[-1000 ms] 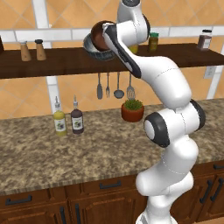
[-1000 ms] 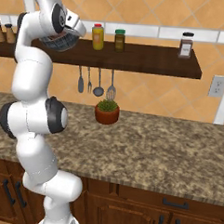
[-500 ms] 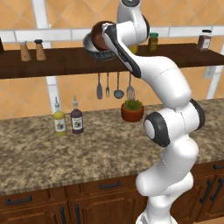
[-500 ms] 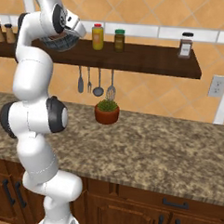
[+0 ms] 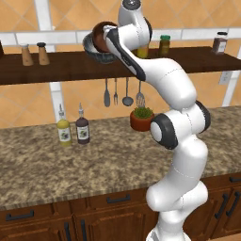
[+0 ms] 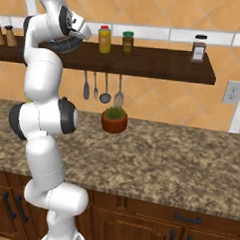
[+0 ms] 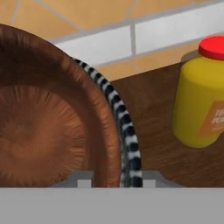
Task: Pick up the bowls on the counter and stack them on top of one another in the open cabinet. Place the smaller bowl on top of the larger bowl.
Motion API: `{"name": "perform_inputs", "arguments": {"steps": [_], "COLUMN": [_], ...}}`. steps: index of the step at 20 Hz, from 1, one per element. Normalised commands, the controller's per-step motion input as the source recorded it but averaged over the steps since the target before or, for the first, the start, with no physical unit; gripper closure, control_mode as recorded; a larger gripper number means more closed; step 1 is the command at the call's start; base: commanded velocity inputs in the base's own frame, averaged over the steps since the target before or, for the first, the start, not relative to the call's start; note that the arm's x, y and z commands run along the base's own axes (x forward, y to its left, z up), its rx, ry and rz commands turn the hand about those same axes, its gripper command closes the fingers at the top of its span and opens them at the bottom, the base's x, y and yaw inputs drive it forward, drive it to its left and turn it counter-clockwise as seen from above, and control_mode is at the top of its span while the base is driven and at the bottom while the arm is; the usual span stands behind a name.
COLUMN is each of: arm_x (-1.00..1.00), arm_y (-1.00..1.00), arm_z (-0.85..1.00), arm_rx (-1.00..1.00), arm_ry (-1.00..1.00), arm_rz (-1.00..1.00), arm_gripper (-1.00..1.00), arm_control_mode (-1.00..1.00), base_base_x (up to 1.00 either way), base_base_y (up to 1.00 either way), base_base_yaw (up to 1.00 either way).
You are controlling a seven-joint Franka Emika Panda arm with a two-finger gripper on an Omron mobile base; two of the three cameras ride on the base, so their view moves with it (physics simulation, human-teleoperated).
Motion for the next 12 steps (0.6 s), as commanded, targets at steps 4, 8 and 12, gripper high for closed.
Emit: {"name": "perform_inputs", "arguments": {"steps": [4, 8, 12], "arm_x": [0.0, 0.0, -0.04], "arm_y": [0.0, 0.0, -0.01], "arm_z": [0.0, 0.0, 0.09], "arm_rx": [0.0, 0.0, 0.0], "arm_ry": [0.03, 0.0, -0.01], "arm_rz": [0.0, 0.0, 0.0], "arm_gripper": [-1.0, -1.0, -1.0], "arm_control_mode": [-1.0, -1.0, -1.0], "base_base_x": [0.0, 0.0, 0.0], "base_base_y": [0.0, 0.0, 0.0], "base_base_yaw": [0.0, 0.0, 0.0]}}
